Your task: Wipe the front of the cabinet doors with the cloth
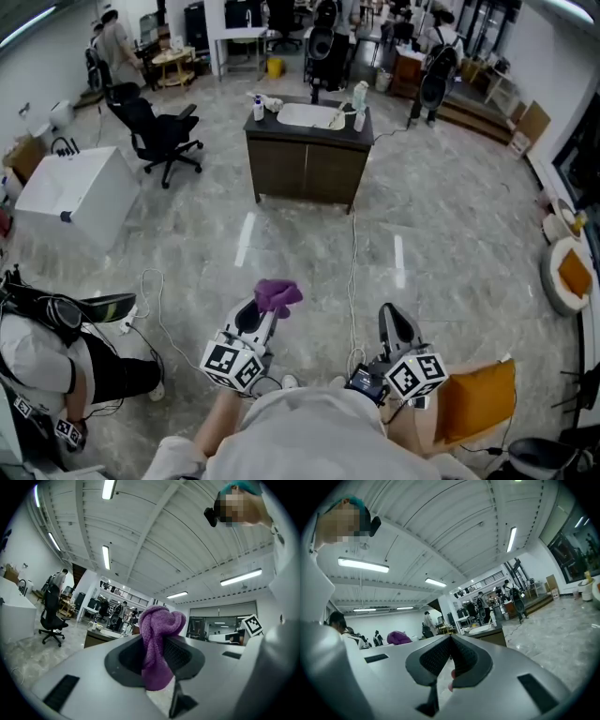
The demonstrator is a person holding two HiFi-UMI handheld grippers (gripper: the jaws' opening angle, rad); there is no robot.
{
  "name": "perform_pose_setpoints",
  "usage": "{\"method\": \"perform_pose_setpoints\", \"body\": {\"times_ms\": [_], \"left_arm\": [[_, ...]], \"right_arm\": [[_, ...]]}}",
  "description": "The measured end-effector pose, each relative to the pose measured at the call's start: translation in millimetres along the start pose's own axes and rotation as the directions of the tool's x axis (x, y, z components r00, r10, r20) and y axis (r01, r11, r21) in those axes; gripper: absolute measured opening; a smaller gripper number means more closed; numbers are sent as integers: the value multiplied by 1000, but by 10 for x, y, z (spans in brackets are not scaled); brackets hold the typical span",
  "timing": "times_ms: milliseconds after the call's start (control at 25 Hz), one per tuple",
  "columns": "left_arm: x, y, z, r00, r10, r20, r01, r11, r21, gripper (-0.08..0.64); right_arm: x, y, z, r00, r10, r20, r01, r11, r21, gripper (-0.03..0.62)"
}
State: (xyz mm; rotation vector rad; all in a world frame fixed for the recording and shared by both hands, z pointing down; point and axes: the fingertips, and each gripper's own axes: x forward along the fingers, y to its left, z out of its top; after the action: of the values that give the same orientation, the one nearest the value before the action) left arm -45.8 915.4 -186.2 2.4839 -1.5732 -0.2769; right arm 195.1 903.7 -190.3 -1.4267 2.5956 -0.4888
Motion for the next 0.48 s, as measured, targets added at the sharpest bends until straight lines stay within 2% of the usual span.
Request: {"method": "perform_pose_setpoints", "body": {"times_ms": [280, 480], "left_arm": [[143, -29, -186, 998, -25, -57, 25, 1000, -6, 106], [412, -112, -263, 997, -21, -77, 20, 1000, -11, 106]], "right_arm": [[49, -113, -5, 1000, -16, -21, 15, 1000, -21, 28], [118, -431, 84, 999, -29, -27, 27, 999, -46, 27]]}}
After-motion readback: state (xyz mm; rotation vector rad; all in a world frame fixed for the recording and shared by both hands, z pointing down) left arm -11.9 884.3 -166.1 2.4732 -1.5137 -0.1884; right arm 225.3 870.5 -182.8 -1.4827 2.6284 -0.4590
